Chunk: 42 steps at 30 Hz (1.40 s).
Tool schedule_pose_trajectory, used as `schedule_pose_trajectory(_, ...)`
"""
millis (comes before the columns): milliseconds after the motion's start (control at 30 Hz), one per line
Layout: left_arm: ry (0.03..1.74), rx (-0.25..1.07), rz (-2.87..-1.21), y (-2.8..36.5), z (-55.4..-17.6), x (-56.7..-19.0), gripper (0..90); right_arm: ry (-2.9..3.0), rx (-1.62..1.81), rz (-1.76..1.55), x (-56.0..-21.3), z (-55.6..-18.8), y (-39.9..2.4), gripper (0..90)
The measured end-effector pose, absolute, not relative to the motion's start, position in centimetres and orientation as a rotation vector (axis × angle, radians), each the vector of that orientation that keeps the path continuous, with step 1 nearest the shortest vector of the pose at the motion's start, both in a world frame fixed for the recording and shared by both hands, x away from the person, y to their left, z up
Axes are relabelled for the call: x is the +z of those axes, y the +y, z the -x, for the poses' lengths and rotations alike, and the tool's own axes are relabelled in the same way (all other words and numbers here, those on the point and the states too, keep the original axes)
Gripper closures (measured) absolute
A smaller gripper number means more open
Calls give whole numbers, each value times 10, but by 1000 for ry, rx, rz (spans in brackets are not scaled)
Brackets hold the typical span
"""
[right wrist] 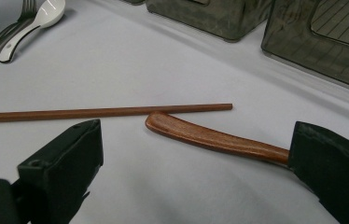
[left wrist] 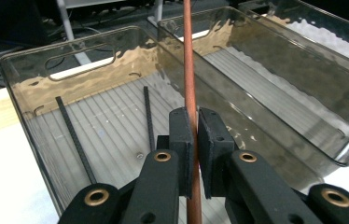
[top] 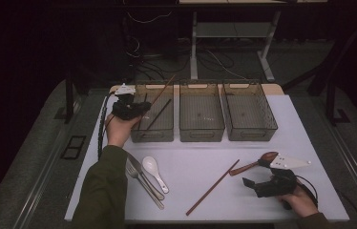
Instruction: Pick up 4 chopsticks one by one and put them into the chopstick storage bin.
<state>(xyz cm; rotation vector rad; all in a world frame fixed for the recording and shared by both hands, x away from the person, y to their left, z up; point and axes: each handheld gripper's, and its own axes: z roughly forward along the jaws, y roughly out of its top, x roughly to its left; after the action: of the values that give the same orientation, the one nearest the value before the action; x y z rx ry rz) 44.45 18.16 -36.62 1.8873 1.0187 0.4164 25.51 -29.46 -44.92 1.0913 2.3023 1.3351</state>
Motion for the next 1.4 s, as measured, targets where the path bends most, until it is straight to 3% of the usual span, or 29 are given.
schedule_pose_trajectory(867,1179,401,-1933,180,-463,-388,835,2299,1340,-1088,-448,-255,-296,29)
schedule_pose_trajectory(1067,1194,409,-1920,182,-463,-388,734,2297,1342,-1088,-448,-254,-296,29)
schedule_pose_trajectory(1400,1131,408,-1928,179,-456,-380,638,2296,1340,-1091,-448,-254,-296,29)
